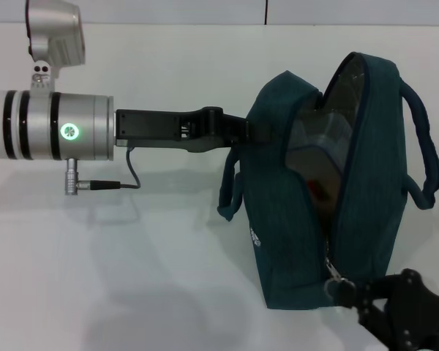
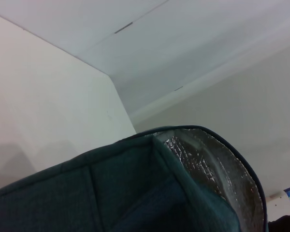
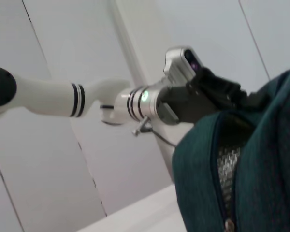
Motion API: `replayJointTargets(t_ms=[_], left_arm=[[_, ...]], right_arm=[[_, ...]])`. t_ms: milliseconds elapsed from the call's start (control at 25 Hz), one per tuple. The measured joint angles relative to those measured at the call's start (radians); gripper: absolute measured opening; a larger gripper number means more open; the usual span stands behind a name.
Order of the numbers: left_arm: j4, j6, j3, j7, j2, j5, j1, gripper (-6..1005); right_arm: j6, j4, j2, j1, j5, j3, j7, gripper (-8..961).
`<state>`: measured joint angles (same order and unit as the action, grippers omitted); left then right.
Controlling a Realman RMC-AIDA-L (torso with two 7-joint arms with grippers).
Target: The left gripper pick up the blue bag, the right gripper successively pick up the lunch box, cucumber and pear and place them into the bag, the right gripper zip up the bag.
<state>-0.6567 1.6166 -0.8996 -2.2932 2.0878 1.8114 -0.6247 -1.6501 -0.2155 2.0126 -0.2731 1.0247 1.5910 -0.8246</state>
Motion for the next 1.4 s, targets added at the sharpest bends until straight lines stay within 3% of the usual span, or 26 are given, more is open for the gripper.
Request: replayJointTargets(t_ms=[360, 1320, 1400], left_arm=[[0.002, 0.0, 0.002, 0.003, 0.0, 0.0, -0.002, 53], [0.0, 0.0, 0.0, 0.182, 0.001, -0.073, 0.037, 73], [0.0, 0.002, 0.0, 0.204, 0.001, -0.074, 0.04, 108]], right_arm=[[-0.101, 0.005, -0.006, 0.041, -0.009, -0.095, 0.029, 19], [-0.141, -0.002, -0.002, 0.012, -0.039, -0.088, 0.022, 30], [-0.142, -0.002, -0.002, 0.011, -0.039, -0.088, 0.021, 31]])
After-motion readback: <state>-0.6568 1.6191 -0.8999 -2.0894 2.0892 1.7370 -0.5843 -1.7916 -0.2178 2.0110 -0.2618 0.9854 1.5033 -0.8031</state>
